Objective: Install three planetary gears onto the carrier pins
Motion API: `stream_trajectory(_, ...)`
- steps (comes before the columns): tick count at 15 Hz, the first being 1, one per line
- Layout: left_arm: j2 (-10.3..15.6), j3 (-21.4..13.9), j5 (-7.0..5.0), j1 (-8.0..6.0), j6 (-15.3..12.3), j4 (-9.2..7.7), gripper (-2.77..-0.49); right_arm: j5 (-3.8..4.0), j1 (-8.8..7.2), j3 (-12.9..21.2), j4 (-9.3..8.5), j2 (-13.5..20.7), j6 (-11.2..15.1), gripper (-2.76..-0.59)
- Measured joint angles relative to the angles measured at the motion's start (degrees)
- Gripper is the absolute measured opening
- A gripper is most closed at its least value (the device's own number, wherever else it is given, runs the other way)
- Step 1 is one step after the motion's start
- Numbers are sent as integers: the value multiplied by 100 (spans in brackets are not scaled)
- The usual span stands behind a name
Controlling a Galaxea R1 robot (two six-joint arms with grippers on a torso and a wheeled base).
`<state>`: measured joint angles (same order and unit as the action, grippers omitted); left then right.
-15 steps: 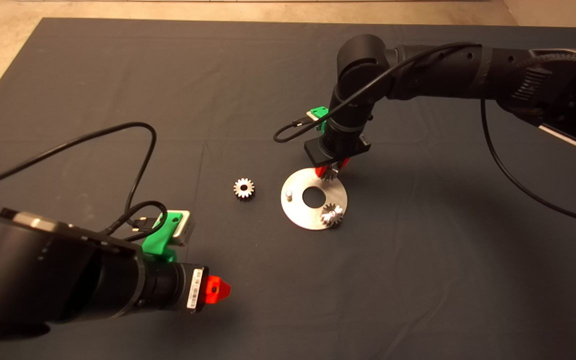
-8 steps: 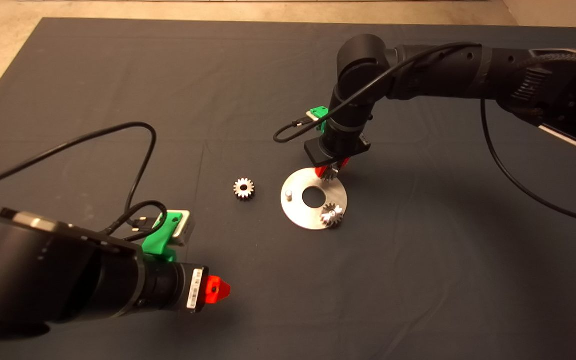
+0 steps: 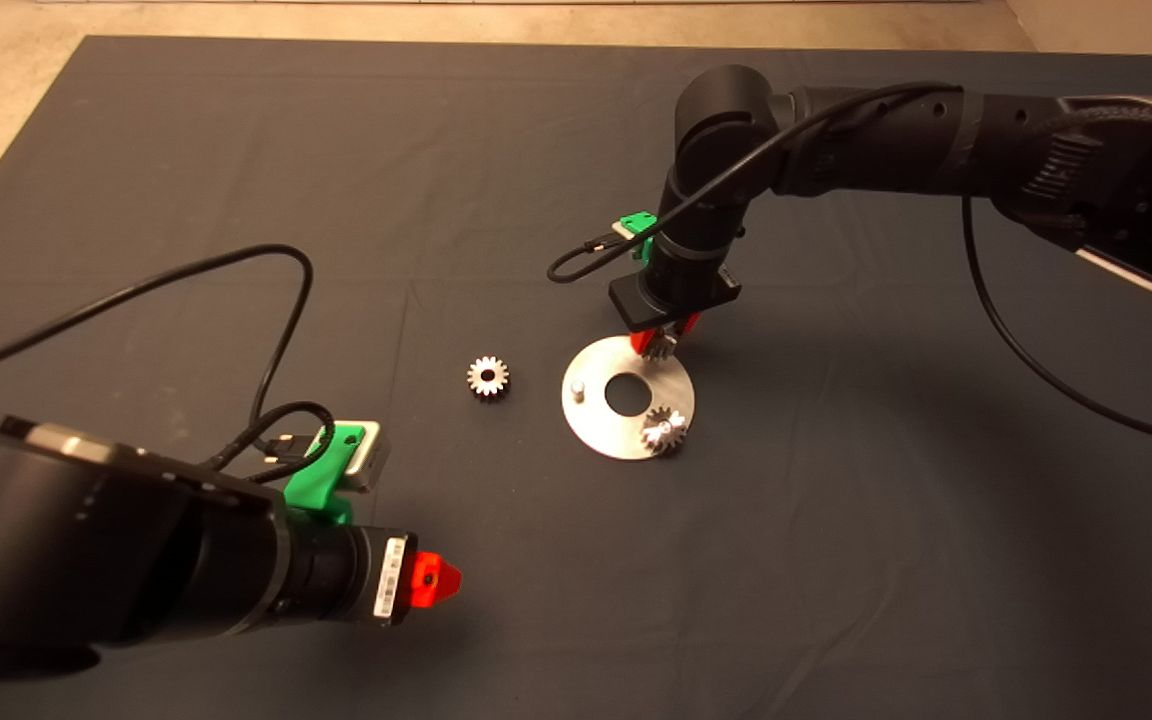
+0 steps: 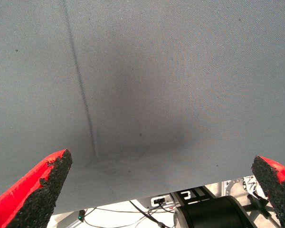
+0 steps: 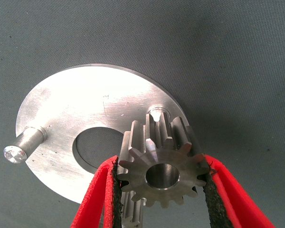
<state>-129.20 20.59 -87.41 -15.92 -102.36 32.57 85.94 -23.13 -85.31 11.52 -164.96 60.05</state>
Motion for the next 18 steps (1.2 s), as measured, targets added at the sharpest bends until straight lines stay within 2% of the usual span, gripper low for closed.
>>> stream_trajectory(11,4,0,0,0,0,-2,-50,-28,-2,0,-6,40,-24,-243)
stream_trajectory(18,20,0,-2,0,0,-2,-50,-17,0,23,-3,36,-22,-243)
